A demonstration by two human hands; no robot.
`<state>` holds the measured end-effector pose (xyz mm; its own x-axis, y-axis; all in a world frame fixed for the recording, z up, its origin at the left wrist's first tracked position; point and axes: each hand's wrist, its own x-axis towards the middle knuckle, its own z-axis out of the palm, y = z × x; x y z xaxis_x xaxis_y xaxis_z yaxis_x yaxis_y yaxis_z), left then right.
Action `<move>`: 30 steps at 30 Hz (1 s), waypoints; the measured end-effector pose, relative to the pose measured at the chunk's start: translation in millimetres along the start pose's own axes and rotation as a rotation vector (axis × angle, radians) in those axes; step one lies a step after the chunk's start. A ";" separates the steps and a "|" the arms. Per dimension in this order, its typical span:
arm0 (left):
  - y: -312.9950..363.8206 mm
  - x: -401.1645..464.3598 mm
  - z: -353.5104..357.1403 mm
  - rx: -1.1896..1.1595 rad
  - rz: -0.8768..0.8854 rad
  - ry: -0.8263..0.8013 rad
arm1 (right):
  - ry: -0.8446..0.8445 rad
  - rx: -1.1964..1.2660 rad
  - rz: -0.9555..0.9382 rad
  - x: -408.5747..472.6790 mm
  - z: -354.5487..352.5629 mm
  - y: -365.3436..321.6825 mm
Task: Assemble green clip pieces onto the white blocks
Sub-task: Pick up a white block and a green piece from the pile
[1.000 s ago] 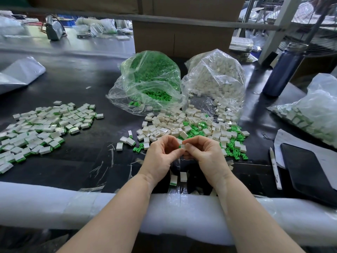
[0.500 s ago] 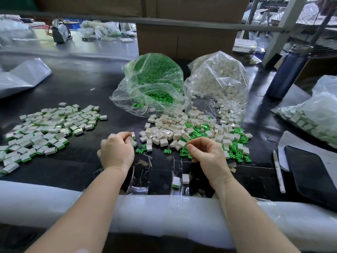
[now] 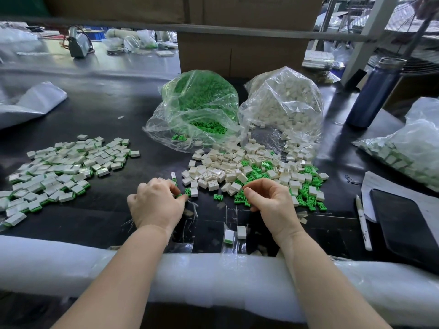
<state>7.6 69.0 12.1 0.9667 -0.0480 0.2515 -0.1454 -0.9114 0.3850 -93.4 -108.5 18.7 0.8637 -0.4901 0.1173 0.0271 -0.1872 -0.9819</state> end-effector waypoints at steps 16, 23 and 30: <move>43.8 -16.8 -7.7 -0.759 0.012 -0.226 | -0.048 -0.054 -0.079 -0.9 5.3 -0.1; 69.2 -36.3 -1.6 -1.044 -0.011 -0.437 | -0.049 0.088 -0.042 -0.9 0.6 -2.3; 49.6 -26.0 -2.9 -0.655 -0.003 -0.154 | 0.060 0.044 -0.051 1.4 -1.4 0.8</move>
<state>-25.3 26.2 27.2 0.9793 -0.1478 0.1384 -0.1933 -0.4781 0.8568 -92.8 -110.5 18.3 0.8290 -0.5314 0.1743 0.0930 -0.1763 -0.9799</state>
